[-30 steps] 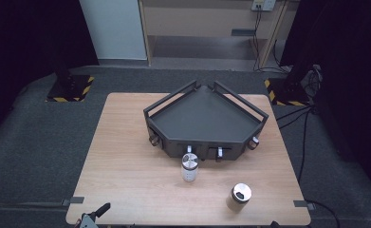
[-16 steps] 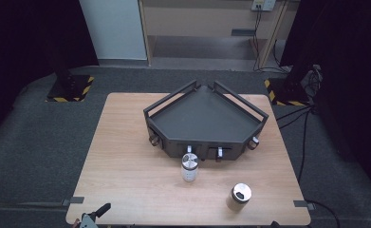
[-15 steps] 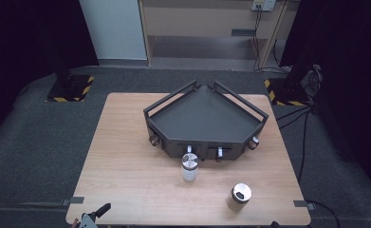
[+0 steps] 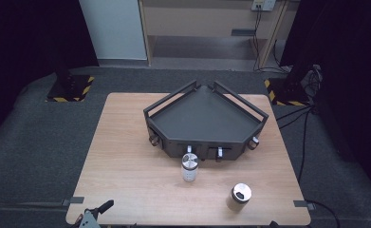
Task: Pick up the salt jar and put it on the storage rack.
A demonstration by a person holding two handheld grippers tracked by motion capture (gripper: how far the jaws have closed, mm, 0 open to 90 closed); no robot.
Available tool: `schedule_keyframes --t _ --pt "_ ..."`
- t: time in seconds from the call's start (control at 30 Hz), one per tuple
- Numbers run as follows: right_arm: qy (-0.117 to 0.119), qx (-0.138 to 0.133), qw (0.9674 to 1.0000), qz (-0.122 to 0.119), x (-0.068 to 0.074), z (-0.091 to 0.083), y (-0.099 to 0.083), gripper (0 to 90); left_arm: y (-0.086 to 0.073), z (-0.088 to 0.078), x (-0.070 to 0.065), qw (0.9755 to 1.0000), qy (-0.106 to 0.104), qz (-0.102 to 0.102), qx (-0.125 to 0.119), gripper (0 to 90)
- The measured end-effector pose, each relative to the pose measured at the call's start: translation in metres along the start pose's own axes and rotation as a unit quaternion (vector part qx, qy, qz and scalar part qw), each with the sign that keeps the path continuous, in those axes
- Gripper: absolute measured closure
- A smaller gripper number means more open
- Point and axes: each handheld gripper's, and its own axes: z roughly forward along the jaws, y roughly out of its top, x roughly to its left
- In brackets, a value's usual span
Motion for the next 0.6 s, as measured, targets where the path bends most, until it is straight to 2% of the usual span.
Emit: schedule_keyframes --t 0.07,0.2,0.33,0.47,0.53,0.6 --pt "0.002 0.001 1.0 -0.001 0.0 0.001 0.001 2.3 0.002 0.008 0.0 0.9999 -0.009 0.005 -0.01 0.0" --pt "0.01 0.002 0.9999 -0.005 0.0 0.005 0.002 2.3 0.01 0.031 0.001 0.9995 -0.021 0.02 -0.014 0.0" --pt "0.013 0.006 0.9999 -0.001 -0.001 0.005 0.001 2.3 0.018 0.056 -0.001 0.999 -0.03 0.021 -0.026 0.0" --pt "0.017 0.007 0.9998 0.0 -0.001 0.006 0.001 2.3 0.026 0.084 -0.006 0.9983 -0.045 0.032 -0.018 0.0" --pt "0.019 0.008 0.9998 0.002 -0.001 0.006 0.001 2.3 0.028 0.1 -0.01 0.9984 -0.045 0.03 -0.016 0.0" --pt "0.019 0.008 0.9998 0.004 -0.002 0.007 0.001 2.3 0.028 0.115 -0.014 0.9986 -0.046 0.02 -0.017 0.0"
